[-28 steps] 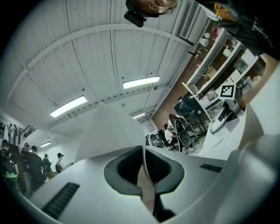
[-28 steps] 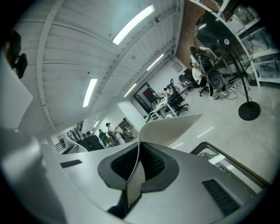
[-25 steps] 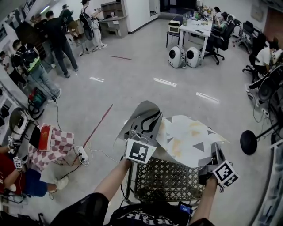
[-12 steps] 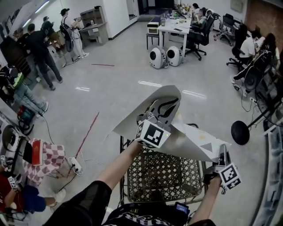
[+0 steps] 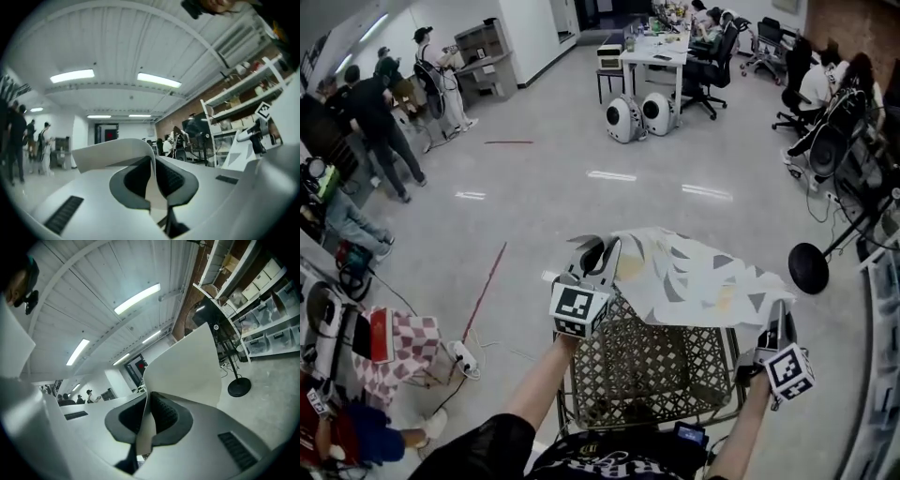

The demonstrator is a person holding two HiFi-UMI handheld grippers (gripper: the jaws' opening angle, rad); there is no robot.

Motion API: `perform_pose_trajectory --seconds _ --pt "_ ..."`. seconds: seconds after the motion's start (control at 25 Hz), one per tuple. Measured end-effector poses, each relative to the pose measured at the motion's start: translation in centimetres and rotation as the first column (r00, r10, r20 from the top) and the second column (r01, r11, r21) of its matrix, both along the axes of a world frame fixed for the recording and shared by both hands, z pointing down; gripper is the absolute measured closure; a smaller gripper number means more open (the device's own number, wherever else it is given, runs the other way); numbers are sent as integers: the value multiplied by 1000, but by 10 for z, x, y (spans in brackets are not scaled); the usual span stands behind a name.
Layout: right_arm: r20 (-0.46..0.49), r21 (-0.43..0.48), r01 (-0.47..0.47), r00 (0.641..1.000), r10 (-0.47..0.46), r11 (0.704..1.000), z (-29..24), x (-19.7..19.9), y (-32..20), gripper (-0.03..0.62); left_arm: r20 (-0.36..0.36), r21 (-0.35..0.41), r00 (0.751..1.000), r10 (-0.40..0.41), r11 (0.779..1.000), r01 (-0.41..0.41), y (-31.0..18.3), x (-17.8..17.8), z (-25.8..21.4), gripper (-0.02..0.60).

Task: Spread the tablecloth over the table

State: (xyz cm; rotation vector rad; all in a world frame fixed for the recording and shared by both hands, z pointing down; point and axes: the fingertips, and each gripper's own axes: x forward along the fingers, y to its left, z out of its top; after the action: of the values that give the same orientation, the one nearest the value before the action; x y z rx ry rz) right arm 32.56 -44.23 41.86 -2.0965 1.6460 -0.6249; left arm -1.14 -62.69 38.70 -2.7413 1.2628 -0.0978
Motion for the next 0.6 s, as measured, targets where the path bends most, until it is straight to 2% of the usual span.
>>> perform_pose_trajectory --seconds 0.08,0.16,0.4,0.6 --pt "24 -37 22 999 -21 999 14 -10 8 577 -54 -83 996 -72 994 67 12 -31 23 545" --pt "68 -66 44 997 -40 997 27 -19 19 577 -52 -121 993 -109 987 102 26 -53 36 545" --pt "105 -144 74 993 -59 987 53 -55 63 577 -82 -252 984 -159 958 134 71 -111 72 545" --pt "115 -225 98 991 -73 969 76 -88 100 577 -62 -293 985 -163 946 138 117 -141 94 548"
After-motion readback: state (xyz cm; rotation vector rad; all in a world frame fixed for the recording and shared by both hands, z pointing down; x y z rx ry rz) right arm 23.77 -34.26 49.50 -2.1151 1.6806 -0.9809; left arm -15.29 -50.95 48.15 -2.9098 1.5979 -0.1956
